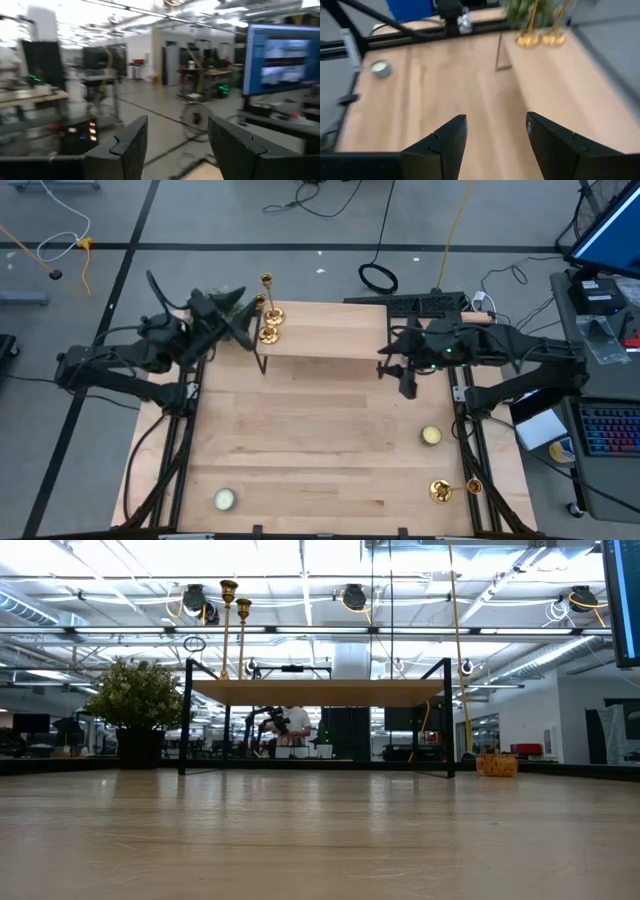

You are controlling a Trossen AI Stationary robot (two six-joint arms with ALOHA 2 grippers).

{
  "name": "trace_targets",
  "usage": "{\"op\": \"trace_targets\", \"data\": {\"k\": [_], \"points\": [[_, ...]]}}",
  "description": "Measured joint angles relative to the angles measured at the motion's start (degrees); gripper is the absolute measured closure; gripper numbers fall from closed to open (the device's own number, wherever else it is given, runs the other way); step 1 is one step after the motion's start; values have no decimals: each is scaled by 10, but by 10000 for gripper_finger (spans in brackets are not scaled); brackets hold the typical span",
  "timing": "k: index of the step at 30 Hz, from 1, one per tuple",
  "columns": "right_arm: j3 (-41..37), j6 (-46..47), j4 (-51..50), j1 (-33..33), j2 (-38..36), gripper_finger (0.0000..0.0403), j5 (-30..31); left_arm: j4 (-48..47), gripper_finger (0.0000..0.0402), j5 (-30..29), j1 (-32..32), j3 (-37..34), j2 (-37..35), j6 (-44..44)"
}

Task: Pick & Place candle stick holders
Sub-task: Put the gold candle holder on the shelf

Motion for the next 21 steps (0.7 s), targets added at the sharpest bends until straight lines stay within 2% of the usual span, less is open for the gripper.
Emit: {"op": "trace_targets", "data": {"k": [5,14,19,21], "points": [[0,77,-49,0,-34,204,-81,-9,195,0,-53,0,2,-11],[0,184,-118,0,-102,204,-280,-10,195,0,-130,0,33,-42],[0,283,-124,0,-144,204,-385,7,195,0,-159,0,64,-82],[0,317,-124,0,-160,204,-409,28,195,-1,-170,0,81,-95]]}}
